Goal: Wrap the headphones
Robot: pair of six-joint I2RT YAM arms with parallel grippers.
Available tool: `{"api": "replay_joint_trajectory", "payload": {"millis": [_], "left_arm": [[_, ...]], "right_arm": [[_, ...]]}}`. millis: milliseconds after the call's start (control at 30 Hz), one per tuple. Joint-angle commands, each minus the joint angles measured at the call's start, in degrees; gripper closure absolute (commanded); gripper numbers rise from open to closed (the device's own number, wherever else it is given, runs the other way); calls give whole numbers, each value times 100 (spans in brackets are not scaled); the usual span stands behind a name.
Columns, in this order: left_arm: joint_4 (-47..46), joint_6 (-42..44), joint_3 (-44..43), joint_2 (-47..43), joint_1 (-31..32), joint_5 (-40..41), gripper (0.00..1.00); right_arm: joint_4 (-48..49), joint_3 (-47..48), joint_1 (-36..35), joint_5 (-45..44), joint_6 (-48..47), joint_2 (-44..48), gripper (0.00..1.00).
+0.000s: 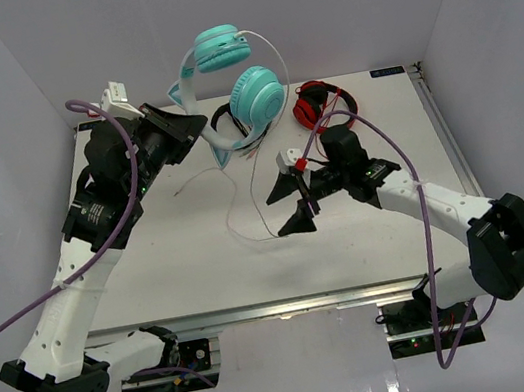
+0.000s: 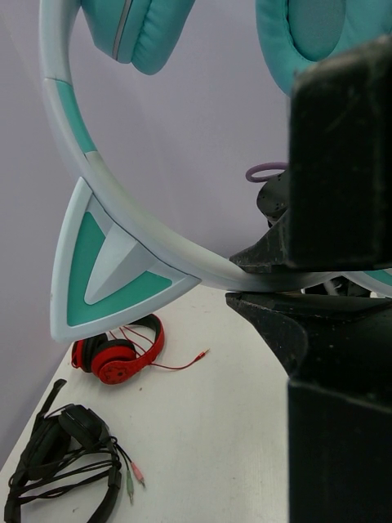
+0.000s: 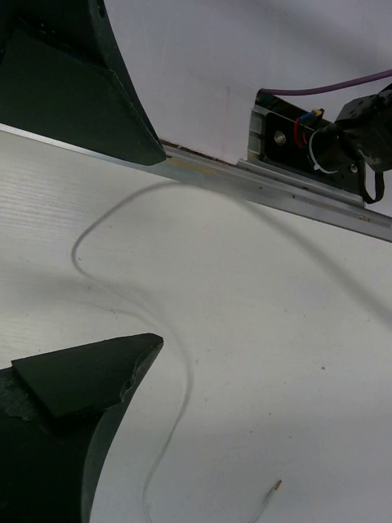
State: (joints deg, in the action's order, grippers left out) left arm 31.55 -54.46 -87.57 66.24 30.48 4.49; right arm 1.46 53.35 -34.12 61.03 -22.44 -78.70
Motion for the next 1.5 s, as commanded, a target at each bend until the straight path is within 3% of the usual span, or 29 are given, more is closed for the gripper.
{"api": "replay_joint_trajectory", "payload": {"millis": [0, 67, 167, 233, 367, 567, 633, 700, 767, 800, 967, 1067, 1167, 1333, 1367, 1467], "left_arm": [[-325, -109, -48, -243, -16, -17, 100], [-325, -103, -58, -248, -16, -16, 100], [-332, -83, -44, -289, -9, -8, 100], [-325, -83, -11, -298, -16, 8, 100], [-343, -91, 47, -273, -16, -20, 100], [-360, -118, 45, -294, -16, -64, 100], [-377, -127, 38, -304, -16, -71, 100], [-369, -148, 49, -323, -16, -72, 100], [-369, -171, 68, -363, -16, -12, 100], [-368, -196, 97, -384, -16, 76, 100], [-328, -669, 409, -691, -16, 922, 100], [-497, -1325, 932, -924, -16, 1634, 100], [-724, -1895, 1466, -877, -16, 2130, 100], [-922, -1875, 1492, -19, -16, 2169, 100], [-923, -1867, 1489, 109, -16, 2170, 100], [-862, -1190, 1474, 496, -7, 2440, 100]], "right_arm": [[112, -25, -139, 146, -103, -28, 9], [32, -23, -291, -286, -246, 16, 8], [620, -350, -442, -2692, 116, 382, 8], [1109, -522, -355, -3140, 280, 521, 10], [1000, -560, -153, -2287, 521, 589, 10], [852, -416, -139, -2060, 528, 142, 10], [743, -309, -139, -748, 660, -264, 3], [1036, -375, -150, -241, 921, -461, 36], [1140, -486, -157, -171, 1007, -517, 74], [1187, -562, -155, -245, 1011, -487, 89], [1154, -810, -178, -699, 838, 148, 92], [186, -495, -393, -2042, 189, 410, 92], [-1434, 395, -646, -2969, -292, 237, 92], [-3393, 1690, -1118, -5009, -1088, -412, 92], [-3441, 1722, -1132, -5073, -1180, -427, 92], [-3404, 1621, -1332, -6505, -1638, -19, 92]]}}
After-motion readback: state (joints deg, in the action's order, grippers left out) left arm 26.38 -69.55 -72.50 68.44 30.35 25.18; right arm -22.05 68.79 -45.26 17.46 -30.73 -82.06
